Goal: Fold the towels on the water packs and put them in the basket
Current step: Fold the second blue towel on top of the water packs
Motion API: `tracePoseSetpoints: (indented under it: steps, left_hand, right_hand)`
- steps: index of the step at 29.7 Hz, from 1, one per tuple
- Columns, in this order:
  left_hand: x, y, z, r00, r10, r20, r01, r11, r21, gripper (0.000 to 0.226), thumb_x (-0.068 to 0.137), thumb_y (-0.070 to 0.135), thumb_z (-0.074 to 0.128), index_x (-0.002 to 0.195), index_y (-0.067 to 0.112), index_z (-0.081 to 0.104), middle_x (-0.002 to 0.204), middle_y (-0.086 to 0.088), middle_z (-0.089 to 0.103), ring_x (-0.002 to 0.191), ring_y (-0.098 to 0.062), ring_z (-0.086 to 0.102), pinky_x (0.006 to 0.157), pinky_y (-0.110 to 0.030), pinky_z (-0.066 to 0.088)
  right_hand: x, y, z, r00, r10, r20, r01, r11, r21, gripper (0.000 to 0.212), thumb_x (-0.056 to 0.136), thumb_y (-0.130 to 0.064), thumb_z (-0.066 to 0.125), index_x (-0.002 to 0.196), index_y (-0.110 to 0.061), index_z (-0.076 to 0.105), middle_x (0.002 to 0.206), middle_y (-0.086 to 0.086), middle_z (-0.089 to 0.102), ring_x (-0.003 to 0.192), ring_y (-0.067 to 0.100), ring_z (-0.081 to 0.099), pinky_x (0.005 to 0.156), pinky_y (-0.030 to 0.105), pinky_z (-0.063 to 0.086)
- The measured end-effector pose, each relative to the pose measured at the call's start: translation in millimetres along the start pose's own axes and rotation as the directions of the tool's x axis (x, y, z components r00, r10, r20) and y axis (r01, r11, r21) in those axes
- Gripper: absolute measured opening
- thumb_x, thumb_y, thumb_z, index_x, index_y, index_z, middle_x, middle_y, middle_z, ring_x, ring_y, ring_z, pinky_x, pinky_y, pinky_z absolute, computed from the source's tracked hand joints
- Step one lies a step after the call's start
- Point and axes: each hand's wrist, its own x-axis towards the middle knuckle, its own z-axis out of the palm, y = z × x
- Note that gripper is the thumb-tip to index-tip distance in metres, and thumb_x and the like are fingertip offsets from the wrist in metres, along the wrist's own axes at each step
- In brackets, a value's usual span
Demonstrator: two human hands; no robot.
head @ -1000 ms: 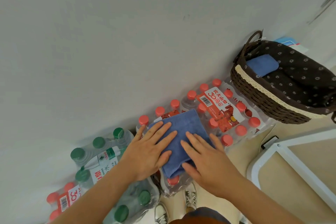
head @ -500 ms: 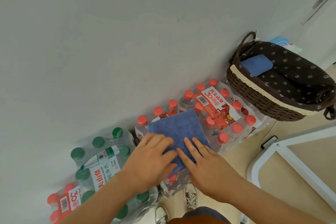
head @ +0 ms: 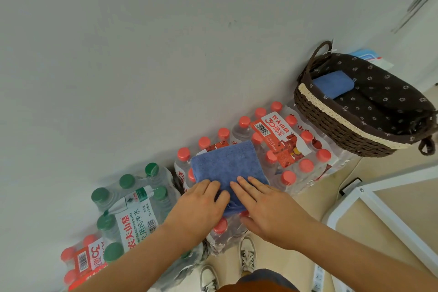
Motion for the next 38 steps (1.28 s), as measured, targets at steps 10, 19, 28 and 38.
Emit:
tracePoseSetpoints:
  steps: [10,19,28,38]
  left_hand:
    - [33,-17,-27,0.907,-0.388,0.166,0.422,0.843,-0.332,0.016,0.071,0.037,0.049,0.077,0.023,0.045,0.063,0.009,0.046,0.052,-0.013,0.041,0.049,-0.029,0.035]
    - [27,23,-19,0.923,-0.362,0.131,0.366,0.93,-0.01,0.03,0.061,0.025,0.07,0.086,0.021,0.055,0.077,0.003,0.053,0.057,-0.017,0.048,0.04,-0.027,0.031]
    - [18,30,-41,0.84,-0.493,0.226,0.539,0.714,-0.447,0.016,0.066,0.032,0.052,0.079,0.025,0.057,0.075,0.015,0.052,0.064,-0.005,0.047,0.056,-0.014,0.03]
    - [33,3,-27,0.651,-0.721,0.239,0.728,0.502,-0.467,0.025,0.092,0.05,0.047,0.098,0.027,0.055,0.071,0.007,0.06,0.061,-0.011,0.052,0.058,-0.027,0.04]
  right_hand:
    - [20,8,-6,0.977,0.044,-0.209,-0.037,0.999,0.036,0.047,0.078,-0.034,0.044,0.121,-0.016,0.055,0.088,-0.006,0.07,0.071,0.015,0.066,0.072,0.032,0.038]
    - [31,27,-19,0.962,-0.23,-0.147,0.231,0.973,-0.015,0.021,0.084,-0.023,0.046,0.099,-0.015,0.059,0.078,-0.001,0.065,0.077,0.019,0.063,0.072,0.033,0.046]
    - [40,54,-49,0.93,-0.318,0.182,0.234,0.898,0.373,0.023,0.096,-0.03,0.038,0.117,-0.024,0.045,0.091,-0.002,0.063,0.07,0.025,0.058,0.057,0.04,0.042]
    - [67,77,-35,0.973,-0.109,0.202,-0.068,0.702,0.709,0.023,0.095,-0.03,0.054,0.118,-0.028,0.058,0.102,-0.006,0.066,0.089,0.01,0.06,0.076,0.028,0.048]
